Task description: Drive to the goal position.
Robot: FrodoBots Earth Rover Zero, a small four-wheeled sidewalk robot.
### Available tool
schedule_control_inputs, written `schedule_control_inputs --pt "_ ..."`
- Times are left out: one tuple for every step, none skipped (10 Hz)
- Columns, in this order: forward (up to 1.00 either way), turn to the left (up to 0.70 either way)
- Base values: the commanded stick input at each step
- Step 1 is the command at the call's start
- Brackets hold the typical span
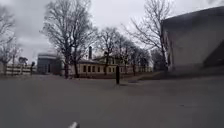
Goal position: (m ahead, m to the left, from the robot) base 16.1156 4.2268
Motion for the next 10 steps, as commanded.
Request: schedule_control_inputs --pt "1.0 0.0" --pt "1.0 0.0" --pt "1.0 0.0" --pt "1.0 0.0" --pt "1.0 0.0" --pt "1.0 0.0" --pt "1.0 0.0" --pt "1.0 0.0" --pt "1.0 0.0" --pt "1.0 0.1"
